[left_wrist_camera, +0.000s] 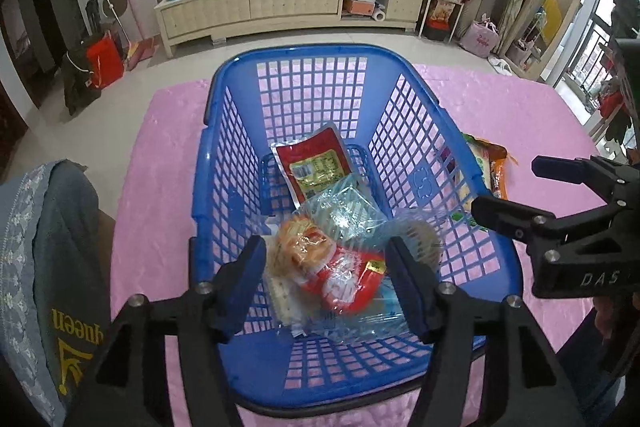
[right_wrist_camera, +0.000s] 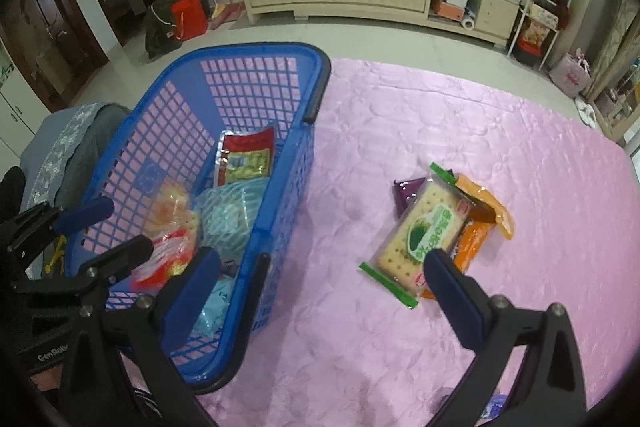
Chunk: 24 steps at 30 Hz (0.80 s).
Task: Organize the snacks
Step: 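Release both bags into the basket by opening both tools, then move the left tool toward the purple Doublemint gum box on the bed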
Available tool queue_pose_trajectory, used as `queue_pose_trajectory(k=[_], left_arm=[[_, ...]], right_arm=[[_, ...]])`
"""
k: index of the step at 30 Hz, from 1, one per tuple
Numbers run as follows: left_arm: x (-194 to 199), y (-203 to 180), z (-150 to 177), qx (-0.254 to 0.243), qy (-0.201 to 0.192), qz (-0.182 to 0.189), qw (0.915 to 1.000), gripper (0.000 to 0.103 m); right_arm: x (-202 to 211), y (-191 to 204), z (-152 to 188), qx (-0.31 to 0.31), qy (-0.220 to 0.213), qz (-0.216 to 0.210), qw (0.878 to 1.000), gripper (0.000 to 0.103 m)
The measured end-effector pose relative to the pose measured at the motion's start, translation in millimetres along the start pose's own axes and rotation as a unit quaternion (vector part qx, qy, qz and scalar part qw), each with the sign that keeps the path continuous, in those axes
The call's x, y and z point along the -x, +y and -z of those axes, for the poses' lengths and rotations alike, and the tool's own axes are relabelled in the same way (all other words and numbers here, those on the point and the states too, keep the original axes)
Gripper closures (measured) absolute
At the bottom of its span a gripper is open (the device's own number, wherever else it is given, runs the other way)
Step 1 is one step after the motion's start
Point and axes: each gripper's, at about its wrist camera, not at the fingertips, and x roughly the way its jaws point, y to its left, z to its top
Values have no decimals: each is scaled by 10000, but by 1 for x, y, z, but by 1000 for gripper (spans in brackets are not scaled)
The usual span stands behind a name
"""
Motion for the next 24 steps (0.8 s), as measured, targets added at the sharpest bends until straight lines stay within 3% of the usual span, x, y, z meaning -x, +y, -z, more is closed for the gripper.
queue_pose_trajectory(k=[16, 24], left_arm=[[71, -49, 8, -326, -553, 228, 9977, 31], [102, -101, 6, -648, -867, 399, 9933, 23]], right_arm=[[72, -18, 34, -74, -248, -148, 9996, 0], [124, -47, 51, -118, -548, -75, 9984, 0]])
